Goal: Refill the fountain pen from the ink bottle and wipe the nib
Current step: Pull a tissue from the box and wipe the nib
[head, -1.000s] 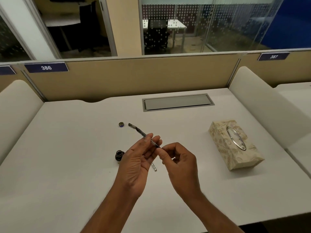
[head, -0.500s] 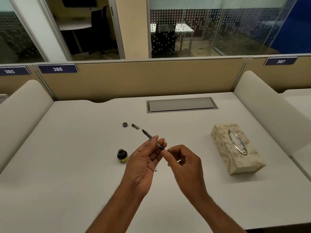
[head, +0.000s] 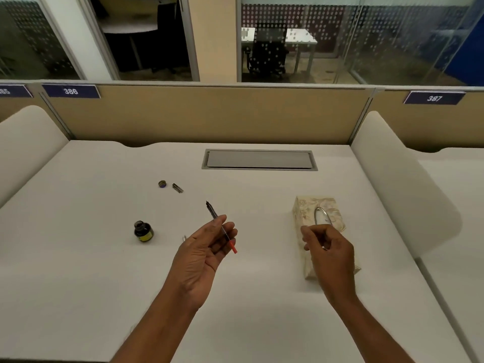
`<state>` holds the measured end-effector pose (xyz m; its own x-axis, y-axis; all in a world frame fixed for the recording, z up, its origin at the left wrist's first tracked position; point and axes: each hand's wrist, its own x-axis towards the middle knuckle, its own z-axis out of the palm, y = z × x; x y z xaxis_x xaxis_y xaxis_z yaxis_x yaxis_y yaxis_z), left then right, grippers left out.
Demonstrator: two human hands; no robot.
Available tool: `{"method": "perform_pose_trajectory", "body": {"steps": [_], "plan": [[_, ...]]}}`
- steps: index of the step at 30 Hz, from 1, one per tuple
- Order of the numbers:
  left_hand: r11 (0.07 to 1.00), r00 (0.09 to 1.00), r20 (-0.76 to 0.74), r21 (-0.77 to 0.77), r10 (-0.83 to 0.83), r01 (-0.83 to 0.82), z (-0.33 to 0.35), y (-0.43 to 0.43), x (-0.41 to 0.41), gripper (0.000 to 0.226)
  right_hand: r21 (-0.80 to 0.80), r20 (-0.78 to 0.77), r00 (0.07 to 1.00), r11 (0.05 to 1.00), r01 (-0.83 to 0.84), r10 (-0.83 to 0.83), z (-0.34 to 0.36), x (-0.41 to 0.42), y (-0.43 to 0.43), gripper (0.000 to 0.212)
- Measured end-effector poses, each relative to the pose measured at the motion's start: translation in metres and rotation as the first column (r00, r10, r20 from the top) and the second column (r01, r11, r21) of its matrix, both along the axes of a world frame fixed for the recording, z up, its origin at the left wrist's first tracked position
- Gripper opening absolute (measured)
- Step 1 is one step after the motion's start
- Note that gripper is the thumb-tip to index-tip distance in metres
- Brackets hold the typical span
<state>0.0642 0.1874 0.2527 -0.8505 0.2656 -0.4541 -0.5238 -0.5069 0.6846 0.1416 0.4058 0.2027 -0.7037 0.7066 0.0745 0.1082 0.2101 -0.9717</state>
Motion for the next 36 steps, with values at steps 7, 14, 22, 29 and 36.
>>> {"method": "perform_pose_trajectory", "body": {"steps": [7, 14, 22, 29, 36], "plan": [[0.999, 0.998, 0.051, -0.019, -0.045, 0.046, -0.012, 0.028, 0.013, 0.026, 0.068, 0.104, 0.971, 0.975, 0.21, -0.216, -0.048, 0.001, 0.073, 0.005], [0.997, 0.998, 0.042, -0.062, -0.048, 0.051, -0.018, 0.027, 0.0, 0.028, 0.209, 0.257, 0.94, 0.963, 0.172, -0.224, -0.087, -0.032, 0.101, 0.011], [0.996, 0.996, 0.075, -0.067, -0.05, 0.055, -0.028, 0.024, -0.005, 0.031, 0.297, 0.366, 0.904, 0.949, 0.109, -0.219, -0.093, -0.058, 0.105, 0.023], [0.997, 0.994, 0.102, -0.058, -0.049, 0.055, -0.033, 0.024, -0.008, 0.024, 0.34, 0.519, 0.851, 0.933, -0.118, -0.081, -0.092, -0.063, 0.124, 0.029], [0.997, 0.993, 0.11, -0.047, -0.053, 0.058, -0.035, 0.031, -0.008, 0.02, 0.335, 0.595, 0.803, 0.918, -0.212, -0.031, -0.089, -0.064, 0.135, 0.026]]}}
